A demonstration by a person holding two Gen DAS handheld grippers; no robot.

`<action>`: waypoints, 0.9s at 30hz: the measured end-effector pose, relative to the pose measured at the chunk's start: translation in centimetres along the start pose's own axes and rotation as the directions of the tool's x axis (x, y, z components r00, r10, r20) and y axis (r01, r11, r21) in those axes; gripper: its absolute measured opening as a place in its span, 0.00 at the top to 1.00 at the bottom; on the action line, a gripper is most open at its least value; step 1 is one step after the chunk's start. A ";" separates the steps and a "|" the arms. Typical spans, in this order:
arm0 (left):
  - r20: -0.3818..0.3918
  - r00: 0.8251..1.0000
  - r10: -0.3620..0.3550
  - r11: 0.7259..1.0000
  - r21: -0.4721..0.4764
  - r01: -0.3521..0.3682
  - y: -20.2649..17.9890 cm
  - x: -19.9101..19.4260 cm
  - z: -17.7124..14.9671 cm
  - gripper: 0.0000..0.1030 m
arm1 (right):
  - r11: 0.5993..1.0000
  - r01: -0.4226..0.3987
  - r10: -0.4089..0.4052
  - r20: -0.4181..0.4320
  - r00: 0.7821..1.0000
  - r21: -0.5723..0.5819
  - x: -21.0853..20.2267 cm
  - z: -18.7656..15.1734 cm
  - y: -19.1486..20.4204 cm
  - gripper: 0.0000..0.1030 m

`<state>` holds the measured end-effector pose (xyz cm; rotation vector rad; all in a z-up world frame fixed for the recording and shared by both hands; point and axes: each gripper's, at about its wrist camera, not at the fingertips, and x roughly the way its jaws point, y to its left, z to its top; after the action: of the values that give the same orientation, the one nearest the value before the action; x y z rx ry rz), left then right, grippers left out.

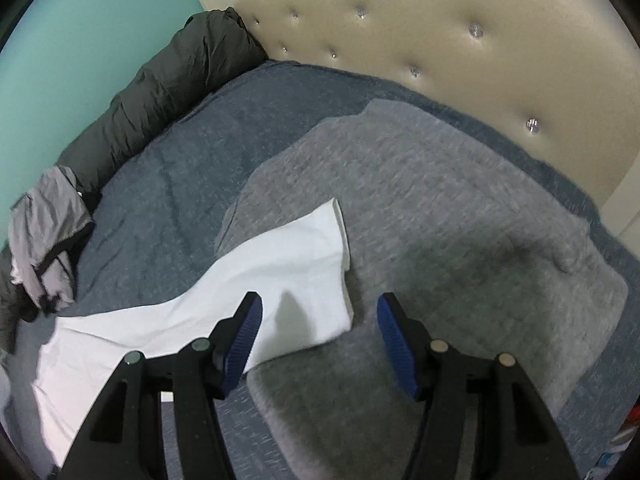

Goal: Fold clothes
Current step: 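Move the right gripper to the outstretched sleeve cuff and grasp it, then lift the sleeve with the right gripper and fold it across the shirt body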

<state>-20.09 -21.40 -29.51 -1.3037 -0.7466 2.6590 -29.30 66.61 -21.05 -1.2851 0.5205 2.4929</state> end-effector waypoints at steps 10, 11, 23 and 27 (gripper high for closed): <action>-0.002 1.000 0.002 1.000 -0.003 -0.002 0.2 -0.1 0.1 0.63 | 0.994 0.018 -0.013 0.046 0.999 -0.107 0.3 -0.7 2.7 0.93; 0.000 1.000 -0.001 1.000 -0.004 0.001 0.2 -0.2 0.1 0.63 | 0.993 0.006 0.000 0.057 0.998 -0.115 -0.1 -0.6 3.1 0.93; 0.031 0.998 -0.058 0.998 0.017 0.058 -1.8 -2.6 0.0 0.63 | 0.928 -0.239 0.282 0.117 0.952 -0.287 -7.2 -1.4 14.2 0.94; 0.026 0.997 -0.076 0.996 0.051 0.075 -3.0 -3.7 -0.9 0.63 | 0.871 -0.329 0.385 0.090 0.919 -0.364 -9.9 -2.8 20.2 0.94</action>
<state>-17.48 -19.44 -25.93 -1.2048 -0.7130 2.6236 -29.98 46.47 -10.70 -1.1690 0.3161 3.0806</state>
